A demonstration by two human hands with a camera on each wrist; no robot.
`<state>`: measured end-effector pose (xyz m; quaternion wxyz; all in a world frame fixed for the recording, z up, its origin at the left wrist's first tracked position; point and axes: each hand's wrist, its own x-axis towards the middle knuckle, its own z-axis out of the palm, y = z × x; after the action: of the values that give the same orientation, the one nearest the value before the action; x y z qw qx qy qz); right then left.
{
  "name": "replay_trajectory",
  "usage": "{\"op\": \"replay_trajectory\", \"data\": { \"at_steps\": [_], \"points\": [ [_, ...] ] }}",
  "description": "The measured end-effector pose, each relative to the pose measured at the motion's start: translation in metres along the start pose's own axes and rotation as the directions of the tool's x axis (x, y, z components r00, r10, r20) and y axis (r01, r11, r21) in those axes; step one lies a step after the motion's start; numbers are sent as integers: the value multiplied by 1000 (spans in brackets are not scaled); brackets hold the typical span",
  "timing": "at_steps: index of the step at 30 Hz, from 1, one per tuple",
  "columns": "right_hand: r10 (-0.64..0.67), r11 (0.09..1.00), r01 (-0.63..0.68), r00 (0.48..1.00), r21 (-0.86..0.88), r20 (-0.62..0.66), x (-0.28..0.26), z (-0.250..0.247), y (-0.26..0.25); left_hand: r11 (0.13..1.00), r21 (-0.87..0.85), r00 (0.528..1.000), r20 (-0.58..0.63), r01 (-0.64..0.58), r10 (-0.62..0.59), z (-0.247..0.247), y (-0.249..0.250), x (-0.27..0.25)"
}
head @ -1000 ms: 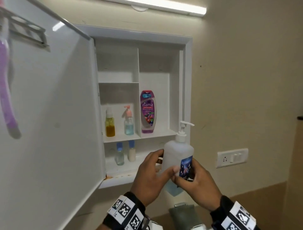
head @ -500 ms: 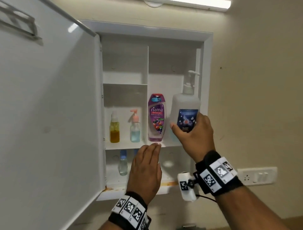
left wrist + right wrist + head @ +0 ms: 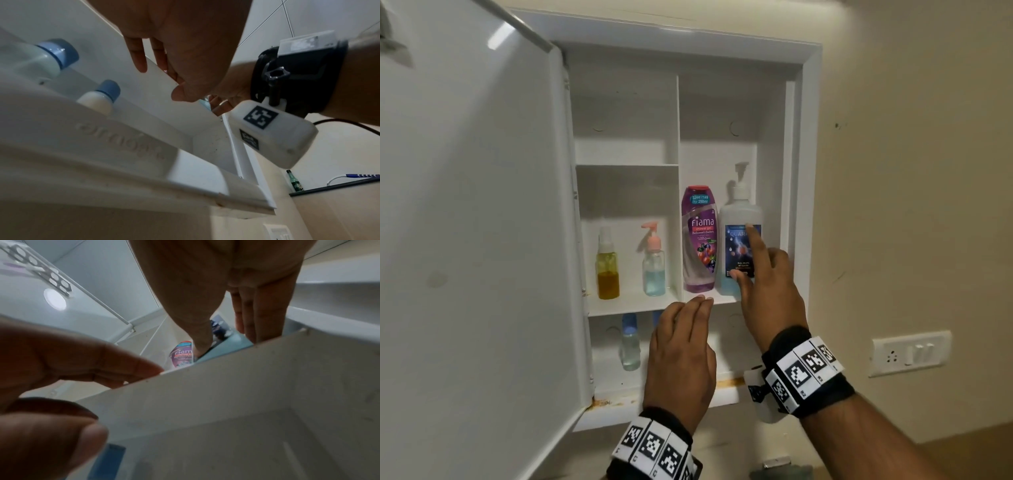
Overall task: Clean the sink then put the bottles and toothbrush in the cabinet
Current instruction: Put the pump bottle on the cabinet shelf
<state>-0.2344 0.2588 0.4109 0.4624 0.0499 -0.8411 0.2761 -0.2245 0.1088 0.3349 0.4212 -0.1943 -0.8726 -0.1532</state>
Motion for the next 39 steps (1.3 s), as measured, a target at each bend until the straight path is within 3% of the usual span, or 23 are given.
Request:
{"op": "replay_trajectory", "data": {
  "at_steps": [6, 10, 14, 21, 24, 30, 32, 34, 36, 39],
  "points": [
    [48, 994, -45, 998, -101, 27, -6, -9, -1, 999, -43, 1000, -12, 3, -3, 0, -1, -1],
    [-5, 960, -5, 999, -281, -34, -7, -11, -3, 997, -77, 1000, -12, 9, -10, -1, -1, -2],
    [-27, 958, 13, 999, -285, -44, -9, -13, 5, 996, -82, 1000, 3, 24, -24, -3, 1, -2],
    [-118, 986, 116, 993, -116, -11, -18, -16, 15, 997, -68, 999, 14, 33, -32, -9, 4, -5],
    [-218, 976, 218, 976, -28, 9, -31, -17, 16, 998, -58, 999, 37, 31, -29, -13, 5, -9],
    [-431, 876, 402, 901, 265, 59, -72, -12, 18, 997, -51, 997, 63, 50, -46, -18, 3, -43],
    [-475, 836, 414, 874, 361, 98, -86, -9, 18, 986, -88, 989, 51, 141, -137, -26, 4, -73],
    [-520, 789, 407, 841, 460, 149, -100, -3, 15, 957, -83, 961, 15, 278, -277, -39, 5, -109],
    [-562, 745, 382, 801, 547, 207, -109, 4, 8, 892, -104, 897, 8, 440, -441, -53, 2, -144],
    [-650, 643, 347, 719, 682, 247, -131, 11, -19, 713, -179, 720, -35, 678, -693, -90, -11, -197]
  ]
}}
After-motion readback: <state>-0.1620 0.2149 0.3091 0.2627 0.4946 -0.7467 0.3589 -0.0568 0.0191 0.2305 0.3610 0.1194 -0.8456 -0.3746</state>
